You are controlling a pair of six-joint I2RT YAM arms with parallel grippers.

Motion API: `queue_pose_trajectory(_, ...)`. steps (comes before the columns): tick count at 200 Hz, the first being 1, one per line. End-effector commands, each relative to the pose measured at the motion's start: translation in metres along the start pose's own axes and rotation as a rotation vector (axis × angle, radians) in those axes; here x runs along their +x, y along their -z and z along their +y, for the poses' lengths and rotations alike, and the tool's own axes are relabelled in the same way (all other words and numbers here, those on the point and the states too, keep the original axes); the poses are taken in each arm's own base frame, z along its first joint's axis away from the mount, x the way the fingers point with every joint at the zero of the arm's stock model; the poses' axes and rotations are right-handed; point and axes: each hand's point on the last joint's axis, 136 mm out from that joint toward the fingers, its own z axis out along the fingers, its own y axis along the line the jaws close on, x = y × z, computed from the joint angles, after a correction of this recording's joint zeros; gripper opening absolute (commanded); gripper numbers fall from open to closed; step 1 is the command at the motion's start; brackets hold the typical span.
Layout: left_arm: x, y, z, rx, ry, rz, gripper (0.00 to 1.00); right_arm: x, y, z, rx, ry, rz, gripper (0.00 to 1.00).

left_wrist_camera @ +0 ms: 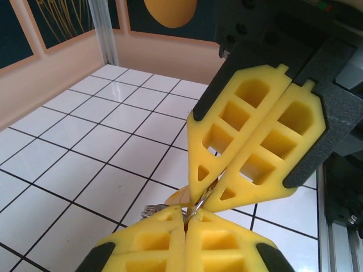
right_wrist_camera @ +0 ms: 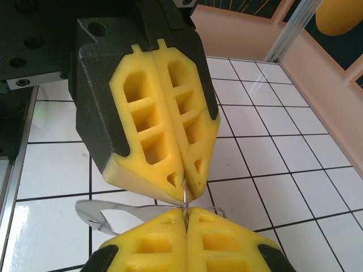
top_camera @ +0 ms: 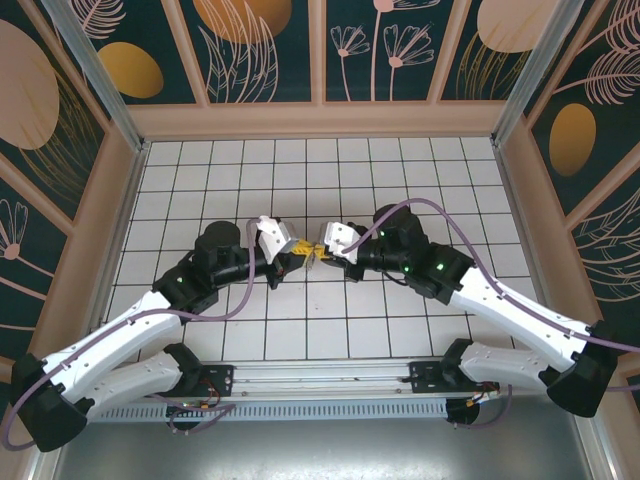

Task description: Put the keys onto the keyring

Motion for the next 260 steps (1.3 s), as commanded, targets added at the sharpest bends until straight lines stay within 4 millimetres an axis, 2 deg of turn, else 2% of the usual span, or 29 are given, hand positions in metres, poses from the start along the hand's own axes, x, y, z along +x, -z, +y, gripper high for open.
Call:
queue_pose_trajectory(1,-0.036,0.011,-0.025,0.116,-0.047,-0.118,0.00,-0.024,0.008,-0.002,0.020,0.043,-0.066,0.00)
queue_pose_trajectory(30,-0.046,0.018,-0.030,0.129,-0.052,-0.190,0.00,-0.022,0.010,0.000,0.014,0.040,-0.066,0.00)
queue_pose_trajectory(58,-0.052,0.023,-0.034,0.146,-0.048,-0.251,0.00,-0.022,0.011,0.001,0.025,0.021,-0.085,0.17)
queue_pose_trajectory(78,-0.055,0.028,-0.037,0.153,-0.049,-0.289,0.00,-0.022,0.013,0.001,0.031,0.010,-0.101,0.22)
queue_pose_trajectory(124,-0.071,0.046,-0.047,0.179,-0.080,-0.378,0.00,-0.035,0.024,0.007,0.021,0.019,-0.192,0.16)
queue_pose_trajectory(151,-0.068,0.043,-0.048,0.193,-0.073,-0.372,0.00,-0.040,0.026,0.011,0.004,0.031,-0.222,0.14)
queue_pose_trajectory(203,-0.069,0.043,-0.047,0.189,-0.074,-0.387,0.00,-0.042,0.031,0.018,-0.020,0.039,-0.251,0.17)
queue_pose_trajectory(260,-0.068,0.041,-0.050,0.212,-0.075,-0.374,0.00,-0.050,0.053,0.042,-0.075,0.096,-0.381,0.17)
